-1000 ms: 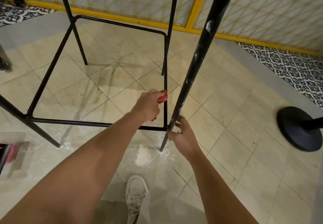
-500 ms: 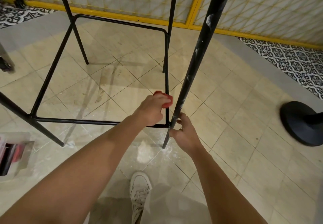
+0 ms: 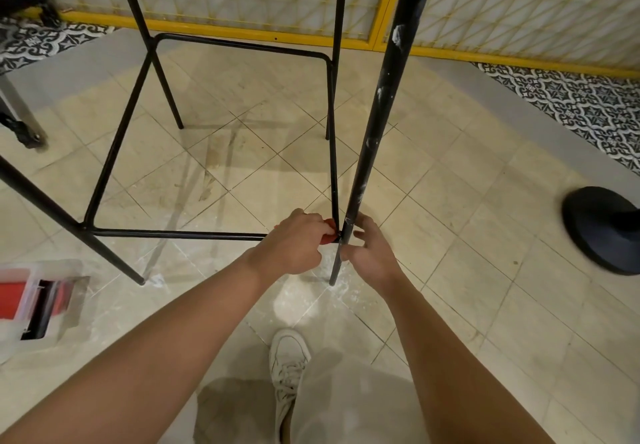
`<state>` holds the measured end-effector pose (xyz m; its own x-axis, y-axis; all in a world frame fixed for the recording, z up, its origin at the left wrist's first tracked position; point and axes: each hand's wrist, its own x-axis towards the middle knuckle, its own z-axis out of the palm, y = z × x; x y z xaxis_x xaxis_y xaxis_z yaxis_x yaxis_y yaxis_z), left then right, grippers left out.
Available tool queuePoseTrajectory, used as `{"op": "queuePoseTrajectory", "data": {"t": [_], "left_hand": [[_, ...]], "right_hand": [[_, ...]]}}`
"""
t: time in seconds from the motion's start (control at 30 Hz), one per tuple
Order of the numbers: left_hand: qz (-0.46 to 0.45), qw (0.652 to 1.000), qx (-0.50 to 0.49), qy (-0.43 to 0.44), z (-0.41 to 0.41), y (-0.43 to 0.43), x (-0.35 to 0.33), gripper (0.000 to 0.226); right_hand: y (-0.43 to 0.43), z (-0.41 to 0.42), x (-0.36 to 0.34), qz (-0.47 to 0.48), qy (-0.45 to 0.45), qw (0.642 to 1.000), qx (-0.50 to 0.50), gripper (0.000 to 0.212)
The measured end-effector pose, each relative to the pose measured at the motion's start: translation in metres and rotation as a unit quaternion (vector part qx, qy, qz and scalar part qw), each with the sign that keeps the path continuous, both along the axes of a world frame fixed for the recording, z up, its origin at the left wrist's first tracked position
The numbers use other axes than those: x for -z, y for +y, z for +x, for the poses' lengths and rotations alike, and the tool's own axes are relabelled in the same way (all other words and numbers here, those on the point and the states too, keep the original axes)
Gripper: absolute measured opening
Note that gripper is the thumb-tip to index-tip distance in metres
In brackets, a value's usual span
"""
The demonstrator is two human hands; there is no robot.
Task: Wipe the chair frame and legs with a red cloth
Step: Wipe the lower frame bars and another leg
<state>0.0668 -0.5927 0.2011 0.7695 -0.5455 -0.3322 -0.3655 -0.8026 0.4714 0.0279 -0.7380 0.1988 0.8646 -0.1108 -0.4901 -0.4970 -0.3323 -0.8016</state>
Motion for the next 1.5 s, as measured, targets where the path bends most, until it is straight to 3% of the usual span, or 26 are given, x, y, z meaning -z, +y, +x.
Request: {"op": "queuePoseTrajectory", "data": {"t": [0.13, 0.23, 0.47, 0.63, 0.7, 0.77, 1.03, 1.13, 1.23, 1.33, 1.5], "left_hand": [[-0.067, 0.992, -0.103, -0.011, 0.005, -0.004, 0.002, 0.057], [-0.096, 0.977, -0.192, -0.003, 0.007, -0.018, 0.003, 0.056], [-0.006, 0.997, -0.062, -0.053, -0.005, -0.028, 0.0, 0.039], [-0.086, 0.98, -0.163, 0.07, 0.01, -0.01, -0.009, 0.04], [-0.138, 0.958, -0.244, 0.065, 0.016, -0.009, -0.005, 0.046], [-0.132, 0.954, -0.27, 0.023, 0.024, -0.013, 0.001, 0.047], [-0.057, 0.985, -0.165, -0.007, 0.036, -0.038, 0.016, 0.056], [-0.052, 0.991, -0.119, -0.018, 0.019, -0.038, 0.014, 0.042], [-0.101, 0.984, -0.143, 0.034, 0.015, -0.033, 0.005, 0.027], [-0.133, 0.974, -0.174, 0.052, 0.025, -0.025, 0.003, 0.042], [-0.038, 0.992, -0.118, -0.002, 0.024, -0.024, 0.008, 0.048]], "right_hand": [[0.001, -0.001, -0.003, -0.006, 0.007, 1.0, 0.003, 0.086], [-0.001, 0.0, -0.003, -0.004, 0.0, 1.0, 0.011, 0.083], [-0.005, 0.003, 0.002, 0.007, 0.001, 1.0, 0.015, 0.077], [-0.003, 0.002, 0.001, 0.008, -0.002, 1.0, 0.022, 0.082], [-0.004, 0.002, 0.002, 0.006, -0.004, 1.0, 0.021, 0.077], [-0.006, 0.002, 0.005, 0.0, -0.003, 1.0, 0.017, 0.074], [-0.003, 0.009, 0.01, 0.002, -0.004, 1.0, 0.013, 0.075], [-0.002, 0.01, 0.008, 0.01, -0.006, 1.0, 0.009, 0.073], [-0.004, 0.009, 0.006, 0.017, -0.012, 1.0, 0.019, 0.079], [-0.004, 0.007, 0.004, 0.015, -0.003, 1.0, 0.017, 0.084], [-0.001, 0.006, 0.0, 0.013, 0.002, 1.0, 0.019, 0.078]]}}
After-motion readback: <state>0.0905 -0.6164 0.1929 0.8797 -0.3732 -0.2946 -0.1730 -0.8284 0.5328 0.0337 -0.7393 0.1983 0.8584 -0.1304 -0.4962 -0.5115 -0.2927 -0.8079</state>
